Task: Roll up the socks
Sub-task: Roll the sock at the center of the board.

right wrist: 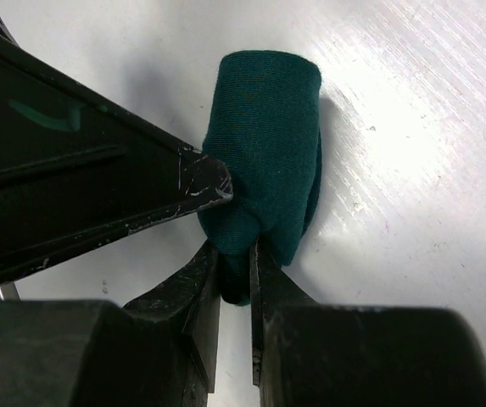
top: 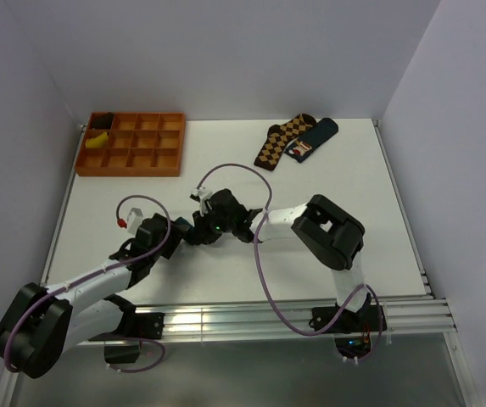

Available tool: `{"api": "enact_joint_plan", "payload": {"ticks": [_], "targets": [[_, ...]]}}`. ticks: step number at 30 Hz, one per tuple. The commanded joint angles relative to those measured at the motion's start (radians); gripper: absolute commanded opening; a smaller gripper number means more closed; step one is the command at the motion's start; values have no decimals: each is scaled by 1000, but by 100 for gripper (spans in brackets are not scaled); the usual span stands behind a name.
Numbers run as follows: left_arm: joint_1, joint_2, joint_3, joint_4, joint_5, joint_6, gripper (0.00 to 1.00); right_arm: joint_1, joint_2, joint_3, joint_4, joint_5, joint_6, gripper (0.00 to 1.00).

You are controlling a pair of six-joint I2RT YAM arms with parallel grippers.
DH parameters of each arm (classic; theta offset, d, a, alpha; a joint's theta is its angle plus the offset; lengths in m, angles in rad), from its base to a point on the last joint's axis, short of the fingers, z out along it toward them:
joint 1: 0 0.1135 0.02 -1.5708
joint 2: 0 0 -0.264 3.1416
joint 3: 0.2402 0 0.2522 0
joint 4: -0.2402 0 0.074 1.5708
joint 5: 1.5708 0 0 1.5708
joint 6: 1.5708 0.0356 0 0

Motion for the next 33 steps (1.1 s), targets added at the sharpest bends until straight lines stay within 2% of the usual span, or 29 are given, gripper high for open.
{"api": "enact_joint_plan", "payload": {"ticks": [1,6,11,26,29,33], "targets": [[4,6,-1,107,-38,9,66,2,80,-27,-192,14,-2,0],[4,-3,-25,151,-48,11,67,2,75,-30,-193,19,-4,0],[4,53,18,106,-48,34,67,2,80,-27,-199,17,-5,0],[4,231,58,144,-11,75,63,2,87,-24,-193,-3,-2,0],[4,254,61,140,2,75,62,-3,93,-27,-180,-29,12,0],[4,268,66,115,12,80,67,-33,109,-48,-123,-134,73,0]]}}
